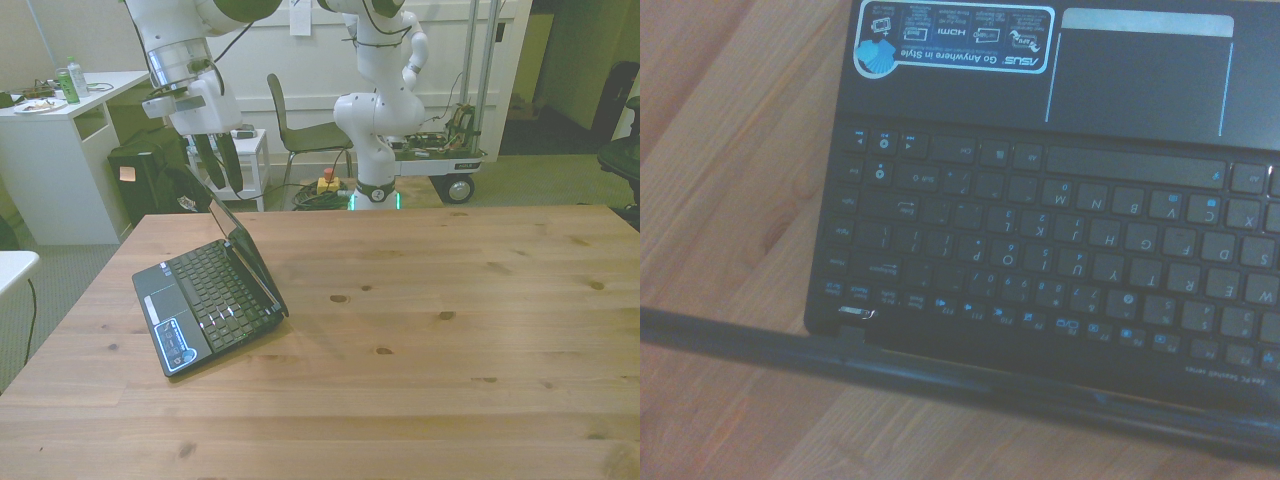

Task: Close the laptop

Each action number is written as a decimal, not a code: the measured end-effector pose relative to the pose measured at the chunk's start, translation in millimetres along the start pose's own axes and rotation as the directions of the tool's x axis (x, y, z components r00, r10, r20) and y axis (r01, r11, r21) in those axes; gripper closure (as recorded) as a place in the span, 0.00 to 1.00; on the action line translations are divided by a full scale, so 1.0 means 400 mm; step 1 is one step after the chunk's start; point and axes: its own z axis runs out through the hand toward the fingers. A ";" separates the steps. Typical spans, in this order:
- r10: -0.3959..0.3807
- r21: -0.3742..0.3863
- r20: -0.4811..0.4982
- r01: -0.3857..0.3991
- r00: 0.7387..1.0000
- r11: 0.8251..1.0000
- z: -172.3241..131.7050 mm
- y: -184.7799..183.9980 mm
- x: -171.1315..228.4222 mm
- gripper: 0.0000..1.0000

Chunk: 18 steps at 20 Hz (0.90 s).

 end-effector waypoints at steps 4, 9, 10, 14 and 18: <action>0.002 -0.004 -0.001 -0.002 1.000 1.000 0.008 -0.002 0.024 1.00; 0.006 -0.008 0.008 -0.006 1.000 1.000 0.002 0.008 0.044 1.00; 0.008 -0.007 0.008 -0.008 1.000 1.000 -0.001 0.009 0.048 1.00; 0.021 -0.008 0.024 -0.021 0.999 1.000 -0.008 0.017 0.081 1.00; 0.042 -0.004 0.043 -0.042 0.998 0.999 -0.020 0.029 0.145 1.00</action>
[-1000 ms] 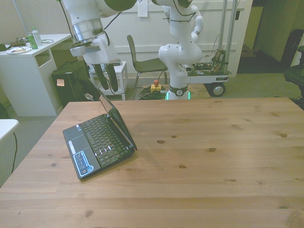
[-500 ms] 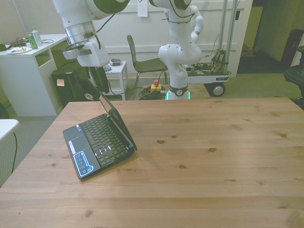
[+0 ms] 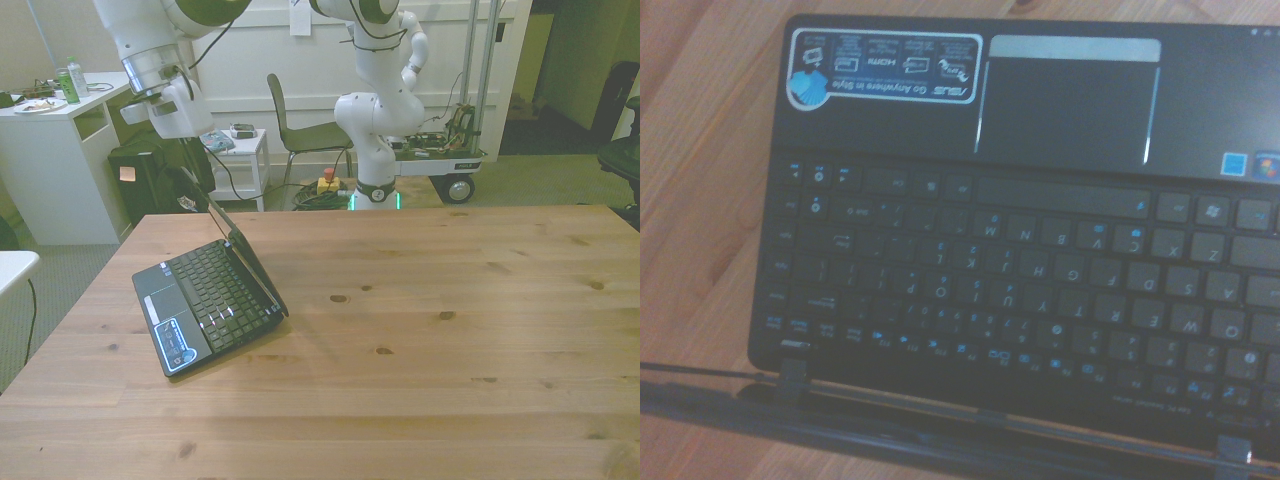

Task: Close the laptop

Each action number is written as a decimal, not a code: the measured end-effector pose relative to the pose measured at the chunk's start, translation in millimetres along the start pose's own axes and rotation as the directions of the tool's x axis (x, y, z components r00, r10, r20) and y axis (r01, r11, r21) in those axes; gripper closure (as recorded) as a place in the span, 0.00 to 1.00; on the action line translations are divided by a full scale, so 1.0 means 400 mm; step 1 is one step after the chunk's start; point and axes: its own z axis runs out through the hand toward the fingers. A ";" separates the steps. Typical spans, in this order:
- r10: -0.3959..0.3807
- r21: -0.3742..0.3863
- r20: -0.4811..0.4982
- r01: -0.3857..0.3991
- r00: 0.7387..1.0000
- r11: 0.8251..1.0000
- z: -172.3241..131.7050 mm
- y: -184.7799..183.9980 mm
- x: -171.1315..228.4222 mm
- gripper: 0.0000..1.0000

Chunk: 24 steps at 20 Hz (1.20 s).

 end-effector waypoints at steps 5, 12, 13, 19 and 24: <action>0.038 0.002 0.006 -0.038 0.999 0.999 0.001 0.007 0.115 1.00; 0.077 -0.029 0.013 -0.077 0.997 0.997 0.113 -0.034 0.262 1.00; 0.072 -0.035 0.017 -0.072 0.997 0.997 0.133 -0.048 0.269 1.00; 0.034 -0.064 0.019 -0.033 0.999 0.997 0.256 -0.128 0.272 1.00; -0.004 -0.075 0.006 0.005 1.000 0.997 0.304 -0.170 0.220 1.00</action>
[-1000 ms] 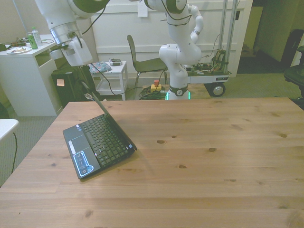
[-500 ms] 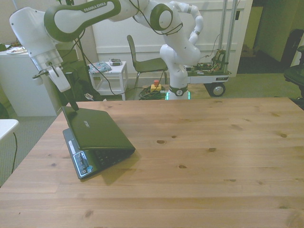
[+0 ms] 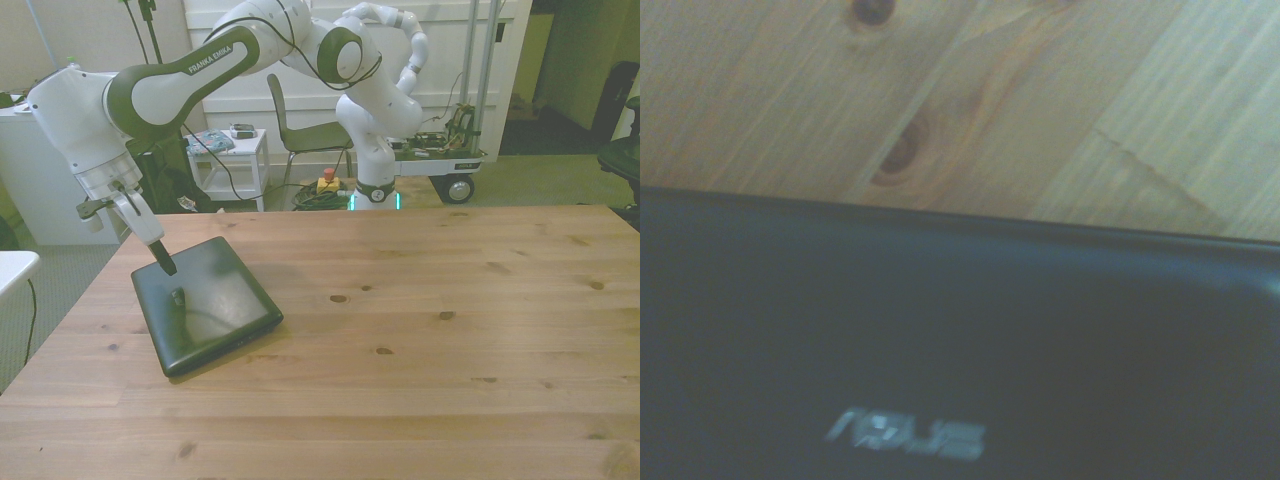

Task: Close the laptop

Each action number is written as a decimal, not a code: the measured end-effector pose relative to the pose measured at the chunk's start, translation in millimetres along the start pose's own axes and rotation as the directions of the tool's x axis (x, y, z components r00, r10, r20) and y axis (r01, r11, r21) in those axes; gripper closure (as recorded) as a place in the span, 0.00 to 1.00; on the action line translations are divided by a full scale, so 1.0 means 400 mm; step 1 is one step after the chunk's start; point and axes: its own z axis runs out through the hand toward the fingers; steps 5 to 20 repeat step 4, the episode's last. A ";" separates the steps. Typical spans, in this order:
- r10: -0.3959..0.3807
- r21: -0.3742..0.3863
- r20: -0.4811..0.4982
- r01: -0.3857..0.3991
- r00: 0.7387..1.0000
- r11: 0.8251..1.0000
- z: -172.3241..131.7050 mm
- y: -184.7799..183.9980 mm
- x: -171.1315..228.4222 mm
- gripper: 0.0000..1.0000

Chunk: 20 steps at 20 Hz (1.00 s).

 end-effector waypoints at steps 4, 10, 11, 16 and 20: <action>-0.120 0.038 -0.017 0.121 0.993 0.992 -0.105 0.011 -0.146 1.00; -0.120 0.038 -0.017 0.121 0.993 0.992 -0.105 0.011 -0.146 1.00; -0.120 0.038 -0.017 0.121 0.993 0.992 -0.105 0.011 -0.146 1.00; -0.120 0.038 -0.017 0.121 0.993 0.992 -0.105 0.011 -0.146 1.00; -0.120 0.038 -0.017 0.121 0.993 0.992 -0.105 0.011 -0.146 1.00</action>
